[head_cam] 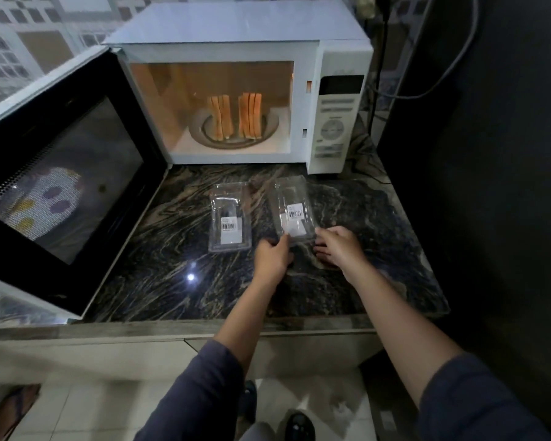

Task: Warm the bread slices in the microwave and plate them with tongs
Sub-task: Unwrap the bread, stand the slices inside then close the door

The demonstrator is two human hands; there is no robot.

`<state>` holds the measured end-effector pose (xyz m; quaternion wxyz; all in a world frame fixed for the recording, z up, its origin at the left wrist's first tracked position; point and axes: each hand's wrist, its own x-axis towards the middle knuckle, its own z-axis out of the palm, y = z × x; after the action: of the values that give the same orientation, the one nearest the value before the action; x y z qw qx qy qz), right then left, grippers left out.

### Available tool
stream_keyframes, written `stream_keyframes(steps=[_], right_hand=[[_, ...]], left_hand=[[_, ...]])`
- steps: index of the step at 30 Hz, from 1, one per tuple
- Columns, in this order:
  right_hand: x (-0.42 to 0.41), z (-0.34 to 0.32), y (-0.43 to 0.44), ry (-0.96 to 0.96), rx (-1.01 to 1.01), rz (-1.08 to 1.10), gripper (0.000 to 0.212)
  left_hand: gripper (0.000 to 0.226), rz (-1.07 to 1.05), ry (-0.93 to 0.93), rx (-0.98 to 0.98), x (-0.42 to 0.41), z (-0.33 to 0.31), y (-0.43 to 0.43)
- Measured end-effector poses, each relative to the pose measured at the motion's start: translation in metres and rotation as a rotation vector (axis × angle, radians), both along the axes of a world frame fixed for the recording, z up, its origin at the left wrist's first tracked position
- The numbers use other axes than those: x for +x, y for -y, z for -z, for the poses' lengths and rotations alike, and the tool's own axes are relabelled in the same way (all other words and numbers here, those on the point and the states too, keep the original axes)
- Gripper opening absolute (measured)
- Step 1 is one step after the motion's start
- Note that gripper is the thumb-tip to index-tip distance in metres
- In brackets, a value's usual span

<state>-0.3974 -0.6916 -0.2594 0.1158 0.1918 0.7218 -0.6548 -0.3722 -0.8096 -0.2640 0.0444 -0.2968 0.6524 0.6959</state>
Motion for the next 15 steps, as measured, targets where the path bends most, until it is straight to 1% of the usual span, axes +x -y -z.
stream_keyframes(steps=[2, 4, 9, 13, 15], right_hand=[[-0.001, 0.003, 0.0, 0.023, -0.051, 0.018, 0.023], [-0.002, 0.004, -0.001, 0.048, -0.056, 0.015, 0.021], [-0.009, 0.002, -0.001, 0.103, -0.078, -0.002, 0.016], [-0.013, 0.002, 0.002, 0.141, -0.073, 0.014, 0.005], [-0.012, 0.003, 0.002, 0.151, -0.045, 0.014, 0.006]], left_hand=[[0.012, -0.005, 0.002, 0.052, -0.003, 0.002, 0.002], [0.008, -0.007, -0.005, 0.084, -0.004, 0.003, 0.005], [0.019, -0.037, -0.005, 0.153, -0.01, 0.002, 0.006], [0.017, -0.065, -0.017, 0.167, -0.014, 0.001, 0.009], [0.018, -0.074, -0.013, 0.166, -0.015, 0.002, 0.012]])
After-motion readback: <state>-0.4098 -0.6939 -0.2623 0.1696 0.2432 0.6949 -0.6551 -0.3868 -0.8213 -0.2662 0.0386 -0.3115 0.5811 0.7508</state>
